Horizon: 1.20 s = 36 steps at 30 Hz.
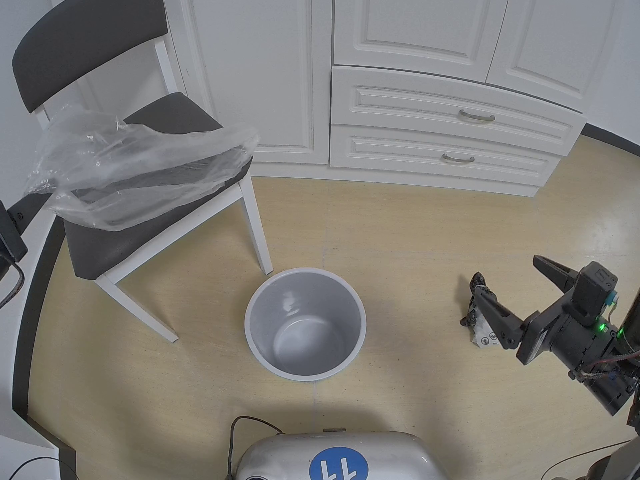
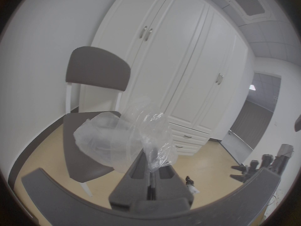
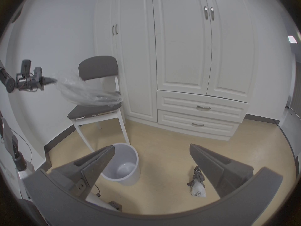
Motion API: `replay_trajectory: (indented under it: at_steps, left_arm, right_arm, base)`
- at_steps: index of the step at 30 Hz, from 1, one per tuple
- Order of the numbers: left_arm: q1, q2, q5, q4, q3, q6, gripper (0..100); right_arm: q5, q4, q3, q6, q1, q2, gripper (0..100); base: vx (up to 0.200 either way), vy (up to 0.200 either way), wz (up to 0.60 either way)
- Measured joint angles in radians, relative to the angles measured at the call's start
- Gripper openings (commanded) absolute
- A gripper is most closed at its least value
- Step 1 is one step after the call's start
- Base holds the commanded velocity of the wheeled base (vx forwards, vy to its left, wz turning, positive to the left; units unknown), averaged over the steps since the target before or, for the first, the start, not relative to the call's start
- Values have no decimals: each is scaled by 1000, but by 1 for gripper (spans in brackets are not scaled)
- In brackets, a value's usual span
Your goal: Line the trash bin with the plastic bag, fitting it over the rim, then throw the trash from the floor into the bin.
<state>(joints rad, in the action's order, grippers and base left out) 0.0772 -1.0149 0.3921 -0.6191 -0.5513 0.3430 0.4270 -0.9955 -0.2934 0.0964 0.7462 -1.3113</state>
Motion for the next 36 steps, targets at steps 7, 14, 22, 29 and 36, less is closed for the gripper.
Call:
replay_trajectory:
  at_steps: [7, 14, 22, 29, 36]
  left_arm:
    - [-94, 82, -2, 70, -11, 2, 0]
    - [-167, 142, -2, 111, -18, 3, 0]
    - [-243, 184, -2, 158, -17, 4, 0]
    - [-305, 195, -1, 192, -15, 1, 0]
    - [-463, 187, -140, 199, -7, 1, 0]
  right_arm:
    - [0, -10, 10, -36, 18, -53, 100]
    - [0, -11, 8, -88, 49, -89, 100]
    - [0, -23, 1, -177, 94, -163, 100]
    - [0, -99, 1, -209, 121, -229, 100]
    - [3, -142, 7, -263, 163, -312, 100]
  base:
    - [0, 0, 0]
    - [0, 0, 0]
    - [0, 0, 0]
    - [0, 0, 0]
    - [0, 0, 0]
